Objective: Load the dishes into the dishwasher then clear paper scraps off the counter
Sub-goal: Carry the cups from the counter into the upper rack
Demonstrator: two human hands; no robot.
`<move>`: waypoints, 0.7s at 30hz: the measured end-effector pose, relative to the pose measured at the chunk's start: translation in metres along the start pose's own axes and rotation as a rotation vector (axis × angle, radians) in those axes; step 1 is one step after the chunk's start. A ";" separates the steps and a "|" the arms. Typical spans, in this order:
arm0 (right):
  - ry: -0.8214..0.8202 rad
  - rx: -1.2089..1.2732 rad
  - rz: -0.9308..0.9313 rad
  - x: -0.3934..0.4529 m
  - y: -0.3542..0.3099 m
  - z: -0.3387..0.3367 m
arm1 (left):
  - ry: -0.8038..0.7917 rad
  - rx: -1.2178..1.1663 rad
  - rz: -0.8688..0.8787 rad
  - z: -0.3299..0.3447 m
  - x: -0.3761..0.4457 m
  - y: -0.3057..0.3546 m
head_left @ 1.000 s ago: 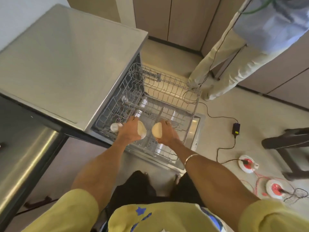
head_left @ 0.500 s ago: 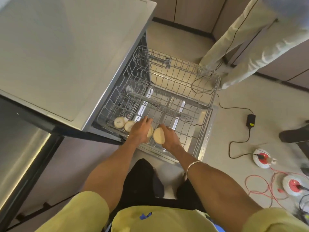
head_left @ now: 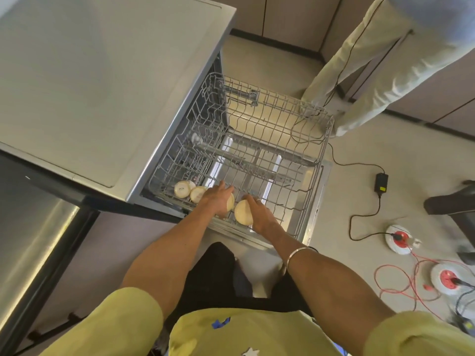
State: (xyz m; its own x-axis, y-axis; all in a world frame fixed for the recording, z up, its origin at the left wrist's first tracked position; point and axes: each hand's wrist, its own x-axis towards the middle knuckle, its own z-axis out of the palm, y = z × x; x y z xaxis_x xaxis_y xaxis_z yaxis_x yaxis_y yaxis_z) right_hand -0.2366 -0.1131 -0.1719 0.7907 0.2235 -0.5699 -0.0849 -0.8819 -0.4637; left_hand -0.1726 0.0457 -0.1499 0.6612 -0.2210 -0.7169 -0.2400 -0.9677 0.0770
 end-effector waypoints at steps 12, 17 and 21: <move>0.006 0.018 0.127 -0.016 -0.009 -0.027 | 0.185 -0.159 -0.025 0.007 -0.030 -0.012; 0.056 -0.003 0.115 -0.040 -0.025 -0.062 | 0.316 -0.227 -0.040 -0.012 -0.064 -0.001; 0.048 -0.066 0.094 -0.061 -0.041 -0.093 | 0.320 -0.319 -0.087 -0.028 -0.092 0.004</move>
State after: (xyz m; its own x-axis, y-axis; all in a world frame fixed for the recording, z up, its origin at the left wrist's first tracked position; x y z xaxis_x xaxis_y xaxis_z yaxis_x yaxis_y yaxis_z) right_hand -0.2250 -0.1290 -0.0551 0.8095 0.1193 -0.5749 -0.1218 -0.9237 -0.3632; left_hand -0.2140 0.0584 -0.0641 0.8675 -0.1147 -0.4840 0.0242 -0.9621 0.2715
